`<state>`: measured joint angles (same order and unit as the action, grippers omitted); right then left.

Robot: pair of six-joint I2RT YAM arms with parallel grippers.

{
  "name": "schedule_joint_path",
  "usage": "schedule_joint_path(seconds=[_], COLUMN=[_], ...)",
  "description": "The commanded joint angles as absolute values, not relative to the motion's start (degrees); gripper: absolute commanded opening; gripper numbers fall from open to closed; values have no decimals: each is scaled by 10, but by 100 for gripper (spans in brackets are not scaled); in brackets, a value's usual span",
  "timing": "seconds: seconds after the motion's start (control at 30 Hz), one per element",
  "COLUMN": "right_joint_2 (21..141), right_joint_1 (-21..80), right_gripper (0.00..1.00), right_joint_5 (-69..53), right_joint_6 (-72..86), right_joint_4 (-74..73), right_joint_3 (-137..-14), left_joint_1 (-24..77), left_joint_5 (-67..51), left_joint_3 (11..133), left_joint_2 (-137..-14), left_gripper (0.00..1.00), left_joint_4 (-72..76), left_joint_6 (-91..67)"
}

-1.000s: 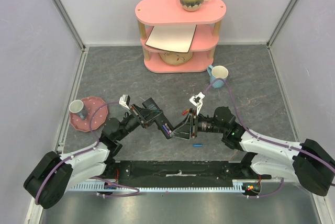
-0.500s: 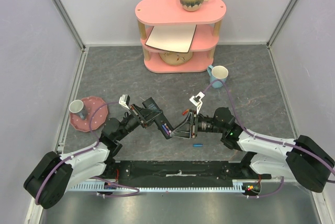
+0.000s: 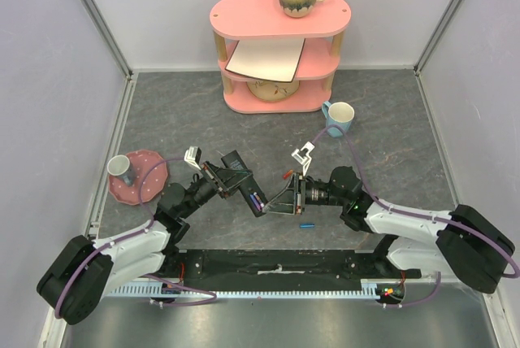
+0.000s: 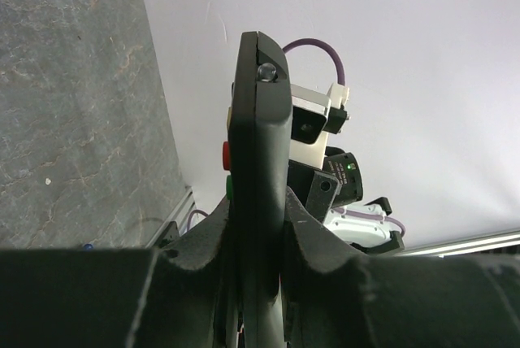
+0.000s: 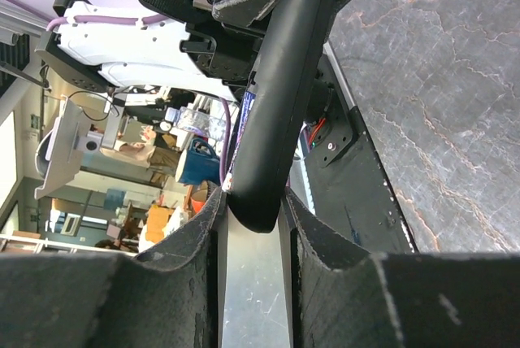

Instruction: Load the batteries into the remote control

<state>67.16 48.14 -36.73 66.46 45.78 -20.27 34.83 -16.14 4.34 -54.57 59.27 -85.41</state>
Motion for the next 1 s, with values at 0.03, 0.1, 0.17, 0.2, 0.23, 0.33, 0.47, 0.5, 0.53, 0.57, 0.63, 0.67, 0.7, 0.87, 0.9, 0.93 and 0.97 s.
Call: schedule_joint_path(seconds=[0.03,0.1,0.17,0.2,0.23,0.33,0.47,0.5,0.53,0.57,0.63,0.67,0.7,0.87,0.9,0.93,0.97], right_joint_2=[693,707,721,730,736,744,741,737,734,729,723,715,709,681,680,681,685], right_joint_1=[468,465,464,464,464,464,464,464,464,464,462,462,462,462,461,462,462], right_gripper=[28,26,24,21,19,13,10,11,13,15,17,21,25,33,32,32,31], right_joint_5=[-313,-315,-317,-317,-317,-316,-307,-299,-296,-293,-283,-280,-276,-249,-247,-247,-250], right_joint_6=[708,728,758,765,771,793,800,798,795,793,787,780,763,710,708,709,710], right_joint_4=[517,551,574,586,589,592,573,560,552,543,521,487,467,330,325,325,330], right_joint_3=[-208,-206,-203,-205,-205,-208,-214,-214,-215,-216,-220,-223,-233,-272,-277,-278,-279], left_joint_1=[366,367,367,368,368,370,372,373,373,374,374,375,376,384,386,387,389], left_joint_5=[-236,-244,-248,-250,-251,-256,-259,-259,-259,-260,-262,-263,-265,-264,-262,-262,-261], left_joint_3=[68,69,71,71,71,72,76,76,77,77,79,80,83,87,88,89,91], left_joint_2=[-533,-532,-533,-534,-534,-535,-533,-533,-533,-533,-533,-532,-531,-529,-531,-531,-534], left_gripper=[2,2,2,2,2,2,2,2,2,2,2,2,2,2,2,2,2], left_joint_4=[639,637,636,635,635,630,615,613,613,612,609,602,597,580,578,578,578], left_joint_6=[-829,-824,-820,-819,-817,-811,-799,-798,-796,-795,-791,-790,-788,-776,-775,-774,-773])
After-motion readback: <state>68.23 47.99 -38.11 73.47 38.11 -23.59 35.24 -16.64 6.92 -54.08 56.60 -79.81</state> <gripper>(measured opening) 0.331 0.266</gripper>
